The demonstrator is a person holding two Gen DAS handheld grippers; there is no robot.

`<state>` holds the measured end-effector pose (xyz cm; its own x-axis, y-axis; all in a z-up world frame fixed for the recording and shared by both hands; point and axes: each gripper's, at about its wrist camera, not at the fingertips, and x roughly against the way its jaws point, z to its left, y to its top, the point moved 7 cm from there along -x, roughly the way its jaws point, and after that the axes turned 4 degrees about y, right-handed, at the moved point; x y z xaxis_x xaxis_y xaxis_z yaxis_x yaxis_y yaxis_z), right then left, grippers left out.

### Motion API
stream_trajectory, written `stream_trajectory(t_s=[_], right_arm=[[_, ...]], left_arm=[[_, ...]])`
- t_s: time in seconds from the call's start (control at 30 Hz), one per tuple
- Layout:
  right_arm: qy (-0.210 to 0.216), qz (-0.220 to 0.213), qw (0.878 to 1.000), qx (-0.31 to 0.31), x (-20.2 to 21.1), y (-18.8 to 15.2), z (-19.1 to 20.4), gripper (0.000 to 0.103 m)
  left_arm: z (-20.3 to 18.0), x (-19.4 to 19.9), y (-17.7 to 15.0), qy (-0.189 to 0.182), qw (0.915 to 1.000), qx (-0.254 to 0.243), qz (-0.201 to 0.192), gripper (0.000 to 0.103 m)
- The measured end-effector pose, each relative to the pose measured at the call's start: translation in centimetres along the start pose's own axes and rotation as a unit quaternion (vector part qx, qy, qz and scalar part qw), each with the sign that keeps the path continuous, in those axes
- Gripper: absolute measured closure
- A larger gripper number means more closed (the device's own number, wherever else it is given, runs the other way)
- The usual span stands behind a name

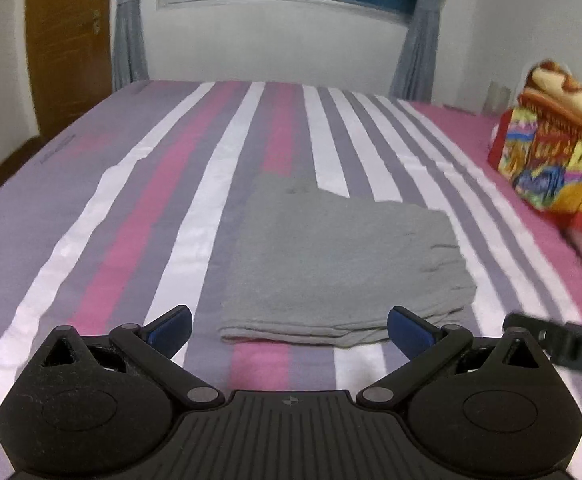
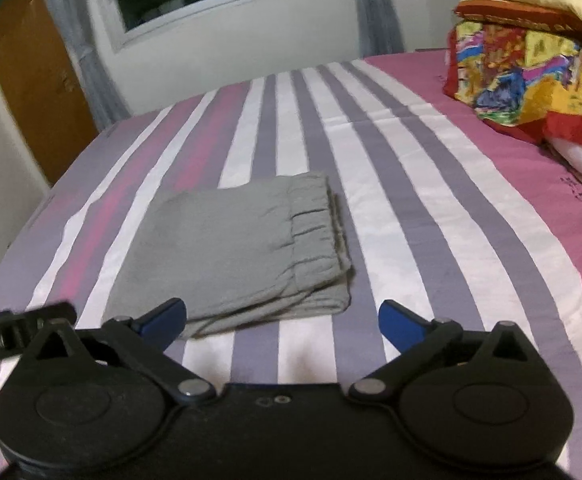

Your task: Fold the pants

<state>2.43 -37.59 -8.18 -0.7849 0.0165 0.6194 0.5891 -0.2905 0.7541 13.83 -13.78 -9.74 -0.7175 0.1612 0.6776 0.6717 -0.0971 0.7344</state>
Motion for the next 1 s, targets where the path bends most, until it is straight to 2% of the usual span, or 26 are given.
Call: stream_trajectory(t_s=[0.07,0.17,0.3,0.4,0.7,1.0], right_arm=[[0.006,0.007,1.000,0.006,0.9,-0.1,0.2,0.000],[-0.004,-0.021,1.000,0.010,2.8,-0.2,0.4,0.000],[-0.007,-0.041,0.999,0.024,4.9,-0.2,1.0,0.000],[-0.007,-0.055,0.998,0.036,6.5,-0.1,1.6,0.000],[-0.003,-0.078,0.996,0.051,9.5,-0.5,2.7,0.000],[-0.007,-0.091,0.994,0.058,10.7,-0.8,2.9,0.000]], left_arm=[[0.3,1.0,-0.1,0.025,0.9996,-0.010,-0.006,0.000],[-0.2,2.5,-0.1,0.056,0.9964,-0.062,-0.015,0.000],[-0.5,3.9,-0.4,0.020,0.9986,-0.049,0.009,0.000],[-0.4,4.8,-0.8,0.008,0.9993,-0.033,0.013,0.000],[-1.0,7.0,-1.8,0.008,0.9988,-0.048,0.002,0.000],[-1.4,9.1,-1.5,0.005,0.9984,-0.052,-0.019,0.000]])
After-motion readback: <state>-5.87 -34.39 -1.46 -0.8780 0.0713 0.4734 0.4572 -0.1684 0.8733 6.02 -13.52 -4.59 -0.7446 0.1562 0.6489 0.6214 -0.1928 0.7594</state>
